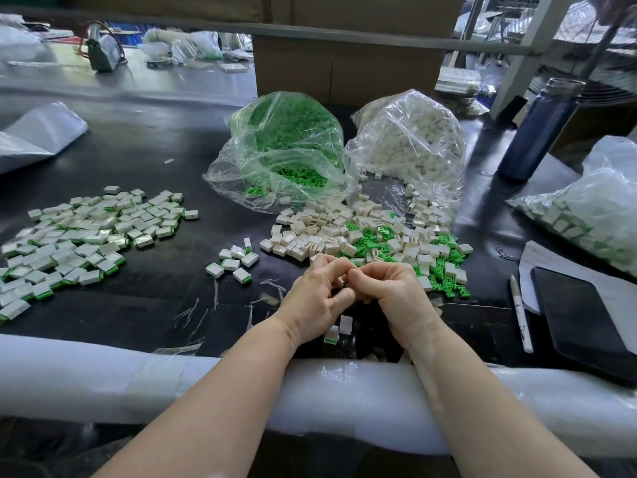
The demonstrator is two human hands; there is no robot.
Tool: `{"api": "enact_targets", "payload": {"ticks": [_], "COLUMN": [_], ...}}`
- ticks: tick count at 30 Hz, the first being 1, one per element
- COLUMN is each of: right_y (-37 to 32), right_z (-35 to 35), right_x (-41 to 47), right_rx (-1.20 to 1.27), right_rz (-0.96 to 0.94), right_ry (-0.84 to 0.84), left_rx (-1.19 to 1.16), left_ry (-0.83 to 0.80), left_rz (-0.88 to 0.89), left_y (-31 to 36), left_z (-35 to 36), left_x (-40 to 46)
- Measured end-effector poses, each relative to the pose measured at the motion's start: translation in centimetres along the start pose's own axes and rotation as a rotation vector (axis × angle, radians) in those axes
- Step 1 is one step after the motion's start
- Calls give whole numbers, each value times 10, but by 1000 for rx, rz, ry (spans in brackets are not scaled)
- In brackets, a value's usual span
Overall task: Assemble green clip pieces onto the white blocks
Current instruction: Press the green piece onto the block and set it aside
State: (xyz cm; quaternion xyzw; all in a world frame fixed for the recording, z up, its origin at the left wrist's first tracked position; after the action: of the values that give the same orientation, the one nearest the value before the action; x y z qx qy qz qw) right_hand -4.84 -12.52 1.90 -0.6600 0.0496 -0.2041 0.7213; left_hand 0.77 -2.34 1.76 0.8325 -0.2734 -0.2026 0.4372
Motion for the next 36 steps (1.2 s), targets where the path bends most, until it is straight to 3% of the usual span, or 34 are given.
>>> {"api": "enact_targets", "payload": {"ticks": [23,26,36], "right_y": [2,1,2], "right_z": [1,4,-9], "right_x": [0,1,3], "right_rx": [-28,4,-115], "right_rz": [-10,-30,-89], "right_ry": [-27,-40,127], "left_rx": [-10,-135,-300], "left_ry": [18,17,116], "left_rz": [19,33,-17], "left_y": [3,4,-3], "left_z": [-1,-3,-9], "left_x": [-1,-2,3]}}
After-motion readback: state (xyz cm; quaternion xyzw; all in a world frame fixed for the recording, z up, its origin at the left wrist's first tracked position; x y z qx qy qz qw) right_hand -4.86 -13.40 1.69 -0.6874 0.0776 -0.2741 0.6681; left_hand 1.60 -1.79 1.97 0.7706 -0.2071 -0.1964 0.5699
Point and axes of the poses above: each hand's wrist, its own x-axis towards the middle knuckle, its own z-axis out of the palm, y = z × x, the point moved 5 cm from there along x, towards the middle knuckle, and after that the axes turned 13 degrees about -z, right-handed, at the moved point
